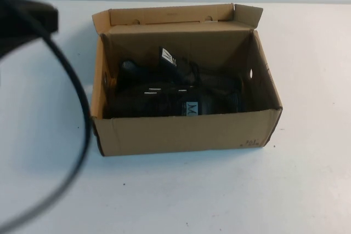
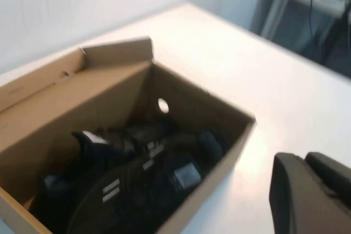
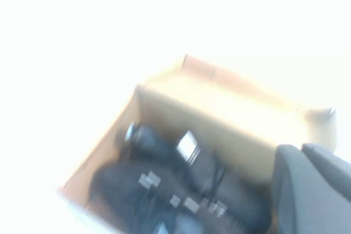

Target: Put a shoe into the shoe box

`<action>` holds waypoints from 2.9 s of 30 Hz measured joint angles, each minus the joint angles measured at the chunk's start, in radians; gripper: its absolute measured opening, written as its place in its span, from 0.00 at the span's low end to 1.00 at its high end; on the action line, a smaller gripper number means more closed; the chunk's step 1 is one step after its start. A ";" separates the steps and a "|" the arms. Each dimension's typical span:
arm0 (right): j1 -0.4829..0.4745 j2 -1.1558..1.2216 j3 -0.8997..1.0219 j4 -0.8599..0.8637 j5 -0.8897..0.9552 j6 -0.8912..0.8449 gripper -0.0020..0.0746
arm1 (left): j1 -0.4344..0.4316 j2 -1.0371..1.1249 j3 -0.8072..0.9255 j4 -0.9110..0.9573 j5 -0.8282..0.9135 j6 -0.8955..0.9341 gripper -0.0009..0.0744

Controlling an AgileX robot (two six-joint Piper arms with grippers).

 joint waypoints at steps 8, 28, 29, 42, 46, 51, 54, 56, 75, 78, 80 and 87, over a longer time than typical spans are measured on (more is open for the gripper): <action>0.000 -0.281 0.275 -0.149 -0.139 0.042 0.01 | -0.454 -0.173 0.000 0.588 -0.116 -0.334 0.01; 0.000 -0.799 1.247 -0.119 -0.623 0.031 0.01 | -0.530 -0.343 0.391 0.484 -0.272 -0.574 0.01; 0.000 -0.807 1.266 -0.117 -0.623 0.031 0.01 | -0.530 -0.343 0.393 0.479 -0.272 -0.574 0.01; 0.000 -0.811 1.298 -0.110 -0.578 0.031 0.01 | -0.530 -0.345 0.393 0.472 -0.272 -0.575 0.01; 0.000 -0.811 1.298 -0.110 -0.577 0.030 0.01 | -0.530 -0.345 0.393 0.472 -0.272 -0.575 0.01; 0.000 -0.811 1.298 -0.107 -0.576 0.030 0.01 | -0.530 -0.347 0.397 0.472 -0.272 -0.575 0.01; 0.000 -0.811 1.298 -0.107 -0.574 0.030 0.01 | -0.530 -0.379 0.409 0.508 -0.276 -0.569 0.01; 0.000 -0.811 1.298 -0.107 -0.574 0.030 0.01 | -0.530 -0.412 0.410 0.598 -0.282 -0.550 0.01; 0.000 -0.811 1.298 -0.107 -0.574 0.030 0.01 | -0.248 -0.932 0.872 0.847 -0.743 -0.584 0.01; 0.000 -0.811 1.298 -0.107 -0.574 0.030 0.01 | -0.224 -0.976 0.993 0.876 -0.759 -0.687 0.01; 0.000 -0.811 1.298 -0.105 -0.574 0.030 0.01 | -0.211 -0.978 1.078 0.905 -0.796 -0.786 0.01; 0.000 -0.811 1.298 -0.103 -0.574 0.030 0.01 | -0.210 -0.979 1.196 1.000 -0.847 -0.965 0.01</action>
